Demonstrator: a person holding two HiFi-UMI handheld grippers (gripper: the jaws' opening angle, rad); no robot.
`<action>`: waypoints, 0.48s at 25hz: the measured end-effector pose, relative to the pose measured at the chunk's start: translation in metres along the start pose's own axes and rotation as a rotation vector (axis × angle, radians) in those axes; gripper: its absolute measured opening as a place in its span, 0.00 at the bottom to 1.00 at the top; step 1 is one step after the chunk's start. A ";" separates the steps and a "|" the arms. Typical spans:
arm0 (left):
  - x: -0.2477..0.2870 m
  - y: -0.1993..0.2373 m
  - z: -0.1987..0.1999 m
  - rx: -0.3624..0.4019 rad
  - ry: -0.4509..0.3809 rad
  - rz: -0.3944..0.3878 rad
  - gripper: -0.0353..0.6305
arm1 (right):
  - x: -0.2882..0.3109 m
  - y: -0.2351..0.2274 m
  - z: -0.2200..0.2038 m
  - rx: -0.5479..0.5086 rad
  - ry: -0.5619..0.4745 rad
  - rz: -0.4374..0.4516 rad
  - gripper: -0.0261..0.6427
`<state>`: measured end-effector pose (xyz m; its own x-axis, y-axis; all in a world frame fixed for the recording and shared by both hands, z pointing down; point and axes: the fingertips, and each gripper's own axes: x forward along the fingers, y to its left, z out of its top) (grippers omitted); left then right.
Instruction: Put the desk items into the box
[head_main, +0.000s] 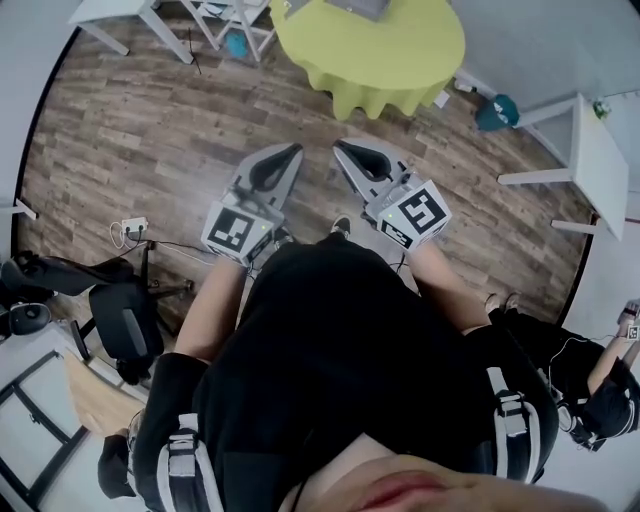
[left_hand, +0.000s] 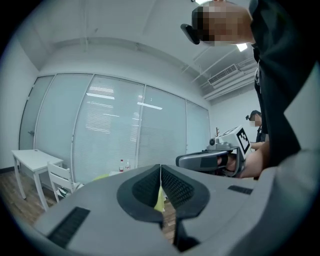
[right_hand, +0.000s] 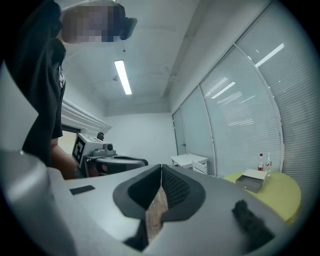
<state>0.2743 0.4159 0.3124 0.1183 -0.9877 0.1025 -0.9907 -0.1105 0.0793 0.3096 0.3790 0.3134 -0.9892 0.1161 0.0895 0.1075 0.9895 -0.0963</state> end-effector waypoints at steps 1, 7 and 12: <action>0.003 -0.002 -0.001 0.009 0.005 0.007 0.08 | -0.003 -0.002 0.000 -0.003 -0.002 0.005 0.07; 0.027 -0.011 -0.001 0.021 0.014 0.056 0.08 | -0.017 -0.022 0.002 -0.026 -0.006 0.039 0.07; 0.047 -0.016 0.002 0.022 0.000 0.088 0.08 | -0.023 -0.037 0.000 -0.042 -0.001 0.076 0.07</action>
<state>0.2957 0.3714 0.3138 0.0309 -0.9937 0.1081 -0.9985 -0.0259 0.0478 0.3282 0.3401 0.3145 -0.9782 0.1905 0.0824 0.1858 0.9807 -0.0616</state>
